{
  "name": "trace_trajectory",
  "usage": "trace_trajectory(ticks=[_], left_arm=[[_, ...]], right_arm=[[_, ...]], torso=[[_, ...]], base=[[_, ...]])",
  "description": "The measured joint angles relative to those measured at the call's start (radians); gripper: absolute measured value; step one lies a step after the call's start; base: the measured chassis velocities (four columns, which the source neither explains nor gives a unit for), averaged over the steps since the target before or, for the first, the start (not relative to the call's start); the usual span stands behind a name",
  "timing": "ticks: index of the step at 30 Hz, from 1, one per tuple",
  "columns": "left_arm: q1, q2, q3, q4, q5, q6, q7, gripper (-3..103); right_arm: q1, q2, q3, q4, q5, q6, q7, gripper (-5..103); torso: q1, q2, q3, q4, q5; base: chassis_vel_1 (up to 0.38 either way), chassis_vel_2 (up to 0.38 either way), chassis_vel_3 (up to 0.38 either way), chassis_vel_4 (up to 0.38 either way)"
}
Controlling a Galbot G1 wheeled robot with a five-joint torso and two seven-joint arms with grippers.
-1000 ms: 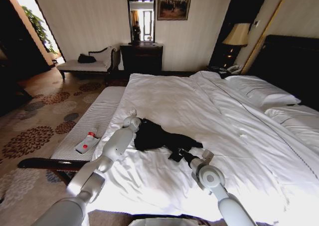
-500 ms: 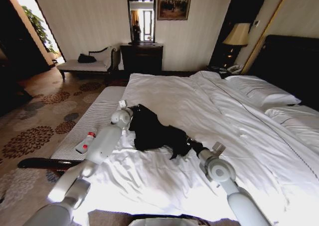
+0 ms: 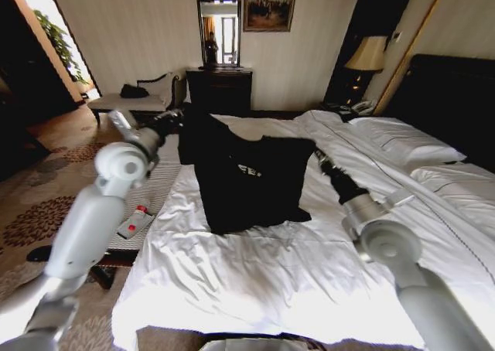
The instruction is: Fold the clothes on the bed.
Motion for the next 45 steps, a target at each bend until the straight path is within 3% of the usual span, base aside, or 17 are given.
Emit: trace_trajectory(ticks=[2, 6, 7, 10, 12, 14, 16, 22, 24, 27, 29, 31, 34, 37, 40, 42, 45], left_arm=[[0.017, 0.025, -0.029, -0.022, -0.021, -0.007, -0.001, 0], [0.113, 0.129, -0.213, -0.137, -0.134, -0.025, 0.009, 0], [0.113, 0.129, -0.213, -0.137, -0.134, -0.025, 0.009, 0], [0.219, 0.191, -0.412, -0.254, -0.237, -0.036, 0.02, 0], [0.24, 0.199, -0.444, -0.272, -0.251, -0.037, 0.024, 0], [0.33, 0.224, -0.571, -0.334, -0.306, -0.038, 0.034, 0], [0.372, 0.23, -0.639, -0.364, -0.338, -0.038, 0.037, 0], [0.41, 0.238, -0.746, -0.406, -0.419, -0.027, 0.027, 0], [0.415, 0.252, -0.794, -0.414, -0.469, -0.012, 0.015, 0], [0.415, 0.268, -0.819, -0.415, -0.511, 0.01, 0.001, 0], [0.409, 0.273, -0.788, -0.414, -0.519, 0.062, -0.02, 0], [0.407, 0.273, -0.767, -0.413, -0.513, 0.074, -0.024, 0], [0.4, 0.237, -0.525, -0.372, -0.358, 0.154, -0.029, 0], [0.407, 0.224, -0.447, -0.351, -0.304, 0.175, -0.019, 0], [0.406, 0.183, -0.187, -0.267, -0.183, 0.206, -0.012, 0], [0.399, 0.172, -0.132, -0.236, -0.144, 0.206, -0.009, 0], [0.345, 0.087, 0.082, -0.052, 0.026, 0.19, 0.001, 0]], right_arm=[[0.014, -0.02, 0.025, 0.008, 0.028, 0.002, -0.004, 0], [0.029, -0.123, 0.171, 0.06, 0.126, 0.015, -0.057, 0], [0.029, -0.123, 0.171, 0.06, 0.126, 0.015, -0.057, 0], [-0.013, -0.179, 0.307, 0.145, 0.253, 0.018, -0.089, 0], [-0.022, -0.187, 0.332, 0.163, 0.27, 0.017, -0.094, 0], [-0.048, -0.22, 0.417, 0.195, 0.306, 0.007, -0.109, 0], [-0.057, -0.242, 0.467, 0.2, 0.327, 0.0, -0.113, 0], [-0.072, -0.295, 0.585, 0.199, 0.418, -0.034, -0.078, 0], [-0.073, -0.328, 0.643, 0.198, 0.496, -0.057, -0.026, 0], [-0.071, -0.348, 0.661, 0.197, 0.522, -0.079, 0.018, 0], [-0.069, -0.347, 0.613, 0.195, 0.494, -0.105, 0.063, 0], [-0.067, -0.344, 0.591, 0.195, 0.482, -0.11, 0.074, 0], [-0.087, -0.294, 0.38, 0.192, 0.396, -0.178, 0.165, 0], [-0.094, -0.267, 0.291, 0.19, 0.375, -0.223, 0.217, 0], [-0.112, -0.175, 0.044, 0.112, 0.31, -0.34, 0.369, 0], [-0.113, -0.151, -0.016, 0.086, 0.287, -0.352, 0.388, 0], [-0.081, -0.053, -0.247, -0.047, 0.085, -0.361, 0.381, 0]], torso=[[0.0, 0.0, 0.0, 0.0001, -0.0002], [0.0, 0.0, 0.0, -0.0007, -0.0001], [0.0, 0.0, 0.0, -0.0007, -0.0001], [0.0, 0.0, 0.0, -0.0004, 0.0005], [0.0, 0.0, 0.0, -0.0005, 0.0004], [0.0, 0.0, 0.0, -0.0005, -0.0002], [0.0, 0.0, 0.0, -0.0004, 0.0], [0.0, 0.0, 0.0, -0.0007, 0.0003], [0.0, 0.0, 0.0, -0.0009, 0.0003], [0.0, 0.0, 0.0, -0.0003, 0.0002], [0.0, 0.0, 0.0, -0.0001, 0.0], [0.0, 0.0, 0.0, -0.0001, -0.0001], [0.0, 0.0, 0.0, -0.001, 0.0001], [0.0, 0.0, 0.0, -0.0009, 0.0002], [0.0, 0.0, 0.0, -0.0003, 0.0], [0.0, 0.0, 0.0, -0.0005, 0.0002], [0.0, 0.0, 0.0, -0.0004, 0.0002]], base=[[0.0, 0.0, 0.0, 0.0], [0.0, 0.0, 0.0, 0.0], [0.0, 0.0, 0.0, 0.0], [0.0, 0.0, 0.0, 0.0], [0.0, 0.0, 0.0, 0.0], [0.0, 0.0, 0.0, 0.0], [0.0, 0.0, 0.0, 0.0], [0.0, 0.0, 0.0, 0.0], [0.0, 0.0, 0.0, 0.0], [0.0, 0.0, 0.0, 0.0], [0.0, 0.0, 0.0, 0.0], [0.0, 0.0, 0.0, 0.0], [0.0, 0.0, 0.0, 0.0], [0.0, 0.0, 0.0, 0.0], [0.0, 0.0, 0.0, 0.0], [0.0, 0.0, 0.0, 0.0], [0.0, 0.0, 0.0, 0.0]])
